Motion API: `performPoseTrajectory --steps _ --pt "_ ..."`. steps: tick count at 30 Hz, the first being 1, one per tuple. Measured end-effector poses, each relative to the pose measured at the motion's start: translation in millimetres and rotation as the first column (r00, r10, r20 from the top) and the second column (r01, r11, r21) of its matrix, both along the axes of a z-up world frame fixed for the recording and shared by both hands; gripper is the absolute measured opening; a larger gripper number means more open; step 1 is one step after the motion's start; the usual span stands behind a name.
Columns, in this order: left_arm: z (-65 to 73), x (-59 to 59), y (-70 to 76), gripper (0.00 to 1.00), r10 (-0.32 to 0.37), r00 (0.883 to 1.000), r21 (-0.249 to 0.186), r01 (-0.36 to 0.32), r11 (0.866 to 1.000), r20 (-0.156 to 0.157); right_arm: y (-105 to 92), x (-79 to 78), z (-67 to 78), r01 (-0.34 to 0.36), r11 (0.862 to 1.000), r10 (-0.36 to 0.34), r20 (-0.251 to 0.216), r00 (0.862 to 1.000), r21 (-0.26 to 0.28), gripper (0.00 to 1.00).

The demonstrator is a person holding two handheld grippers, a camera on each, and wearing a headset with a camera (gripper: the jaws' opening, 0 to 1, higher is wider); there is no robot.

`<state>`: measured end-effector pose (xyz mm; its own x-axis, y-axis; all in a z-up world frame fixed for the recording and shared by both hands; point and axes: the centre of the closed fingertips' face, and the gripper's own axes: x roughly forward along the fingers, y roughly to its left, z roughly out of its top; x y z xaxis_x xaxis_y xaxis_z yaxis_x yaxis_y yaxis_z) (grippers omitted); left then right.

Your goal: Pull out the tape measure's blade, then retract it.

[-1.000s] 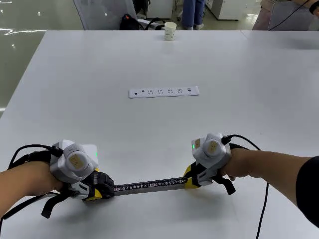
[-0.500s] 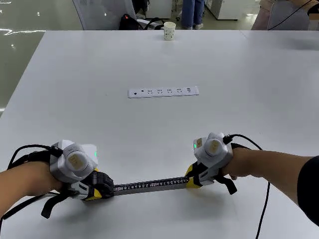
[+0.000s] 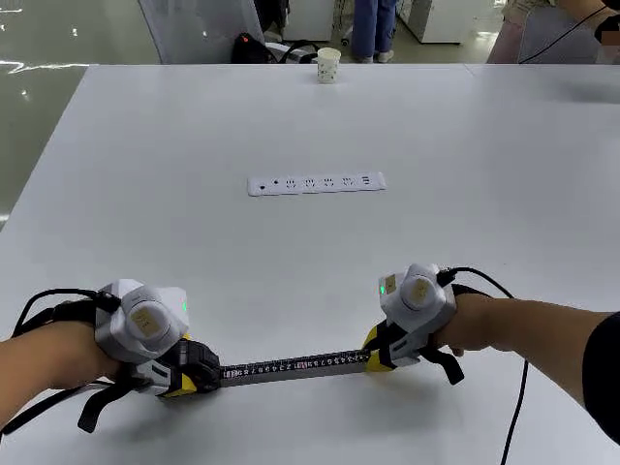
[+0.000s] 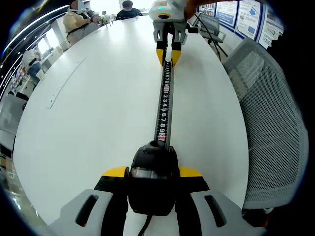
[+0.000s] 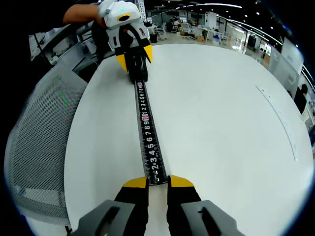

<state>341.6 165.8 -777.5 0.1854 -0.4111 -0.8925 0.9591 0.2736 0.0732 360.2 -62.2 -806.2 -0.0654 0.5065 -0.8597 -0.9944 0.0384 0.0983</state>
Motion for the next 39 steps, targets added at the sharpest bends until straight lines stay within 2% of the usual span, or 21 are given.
performPoseTrajectory --steps 39 --pt "0.3 0.5 -0.6 0.31 0.0 1.0 0.003 0.0 1.0 0.0 -12.5 1.3 0.4 0.008 1.0 -0.008 0.0 1.0 -0.008 0.1"
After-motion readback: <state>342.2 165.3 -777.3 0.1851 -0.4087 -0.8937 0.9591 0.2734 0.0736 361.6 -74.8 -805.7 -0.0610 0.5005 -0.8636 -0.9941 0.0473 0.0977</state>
